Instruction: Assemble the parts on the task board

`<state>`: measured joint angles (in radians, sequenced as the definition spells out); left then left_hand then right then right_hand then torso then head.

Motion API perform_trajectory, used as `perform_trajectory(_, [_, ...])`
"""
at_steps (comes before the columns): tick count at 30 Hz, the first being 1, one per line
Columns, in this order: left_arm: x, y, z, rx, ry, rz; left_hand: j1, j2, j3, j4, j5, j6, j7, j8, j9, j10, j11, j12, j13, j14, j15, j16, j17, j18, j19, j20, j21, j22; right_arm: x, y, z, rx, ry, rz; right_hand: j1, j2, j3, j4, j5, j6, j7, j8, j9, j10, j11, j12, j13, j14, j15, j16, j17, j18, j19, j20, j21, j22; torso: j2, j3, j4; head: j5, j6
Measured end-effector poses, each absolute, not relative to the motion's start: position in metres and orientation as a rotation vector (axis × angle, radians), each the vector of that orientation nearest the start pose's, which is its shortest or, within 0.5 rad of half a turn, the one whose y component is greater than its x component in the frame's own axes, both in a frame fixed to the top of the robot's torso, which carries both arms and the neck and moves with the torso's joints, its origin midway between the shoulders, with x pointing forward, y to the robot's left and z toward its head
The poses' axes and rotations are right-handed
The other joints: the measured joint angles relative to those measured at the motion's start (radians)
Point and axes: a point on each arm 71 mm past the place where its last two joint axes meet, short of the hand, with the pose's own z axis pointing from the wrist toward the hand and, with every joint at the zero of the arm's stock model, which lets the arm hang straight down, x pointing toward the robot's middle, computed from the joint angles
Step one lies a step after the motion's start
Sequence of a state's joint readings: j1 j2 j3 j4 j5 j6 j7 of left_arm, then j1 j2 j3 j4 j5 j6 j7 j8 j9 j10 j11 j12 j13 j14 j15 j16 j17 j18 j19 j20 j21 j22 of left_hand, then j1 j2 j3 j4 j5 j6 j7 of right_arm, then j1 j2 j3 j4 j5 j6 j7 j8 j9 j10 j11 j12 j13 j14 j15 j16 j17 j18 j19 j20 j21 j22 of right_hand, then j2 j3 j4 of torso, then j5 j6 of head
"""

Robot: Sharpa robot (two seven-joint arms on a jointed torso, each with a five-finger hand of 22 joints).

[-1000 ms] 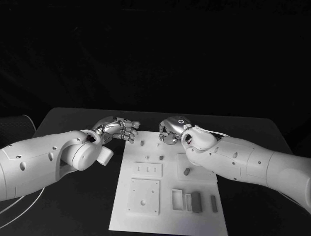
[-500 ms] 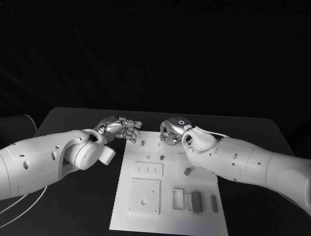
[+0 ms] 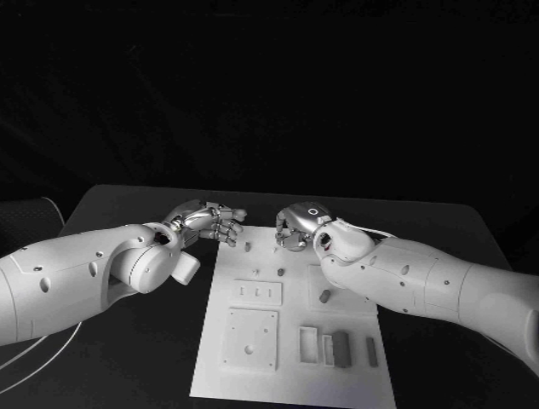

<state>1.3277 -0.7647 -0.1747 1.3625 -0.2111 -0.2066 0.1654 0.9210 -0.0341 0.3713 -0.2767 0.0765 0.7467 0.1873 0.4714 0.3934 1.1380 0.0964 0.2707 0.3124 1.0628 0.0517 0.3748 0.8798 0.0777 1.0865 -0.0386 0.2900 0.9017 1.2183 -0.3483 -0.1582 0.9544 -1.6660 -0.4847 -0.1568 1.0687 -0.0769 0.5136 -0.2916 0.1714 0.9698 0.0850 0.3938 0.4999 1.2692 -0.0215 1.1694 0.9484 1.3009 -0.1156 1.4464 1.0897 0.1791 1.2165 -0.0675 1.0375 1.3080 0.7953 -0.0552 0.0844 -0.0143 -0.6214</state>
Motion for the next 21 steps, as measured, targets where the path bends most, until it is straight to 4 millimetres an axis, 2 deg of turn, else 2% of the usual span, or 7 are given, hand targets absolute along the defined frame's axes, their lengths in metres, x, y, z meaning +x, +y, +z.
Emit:
perform_trajectory(5, [0.5213,0.2127,-0.1832,-0.896,1.733,-1.301,0.000,0.000,0.000,0.000,0.000,0.000,0.000,0.000,0.000,0.000,0.000,0.000,0.001,0.000,0.000,0.000,0.000,0.000,0.000,0.000,0.000,0.000,0.5577,-0.1006,-0.2218,-0.342,1.481,0.422,0.000,0.000,0.003,-0.003,0.000,0.000,0.000,0.000,0.000,0.000,0.000,0.000,0.000,0.000,0.000,0.000,0.000,0.000,0.000,0.000,0.000,0.000,0.000,-0.0002,0.0006,0.005,0.000])
perform_trajectory(13, [0.5215,0.2128,-0.1828,-0.896,1.732,-1.301,0.000,0.000,0.000,0.000,0.000,0.000,0.000,0.000,0.000,0.000,0.000,0.000,0.002,0.000,0.000,0.000,0.001,-0.002,0.000,0.000,0.000,0.001,0.5579,-0.0991,-0.2216,-0.343,1.479,0.422,0.005,0.005,0.002,-0.003,0.003,0.000,0.000,-0.004,0.000,0.002,-0.002,0.000,0.000,0.000,0.000,0.000,0.000,0.000,0.000,0.000,0.000,0.000,0.000,-0.0008,0.0005,0.005,0.001])
perform_trajectory(21, [0.5218,0.2127,-0.1820,-0.894,1.731,-1.301,0.000,0.000,0.000,0.000,0.000,0.000,0.000,0.000,0.001,0.000,0.000,0.000,0.003,0.000,0.000,-0.004,0.003,0.008,0.000,0.000,0.000,0.001,0.5588,-0.0989,-0.2217,-0.343,1.478,0.419,0.007,0.007,0.005,0.000,0.003,-0.001,0.001,-0.001,0.000,0.002,-0.002,0.000,0.000,0.001,0.000,0.000,-0.001,0.000,0.000,0.000,0.000,0.000,-0.001,-0.0010,0.0000,0.005,0.006])
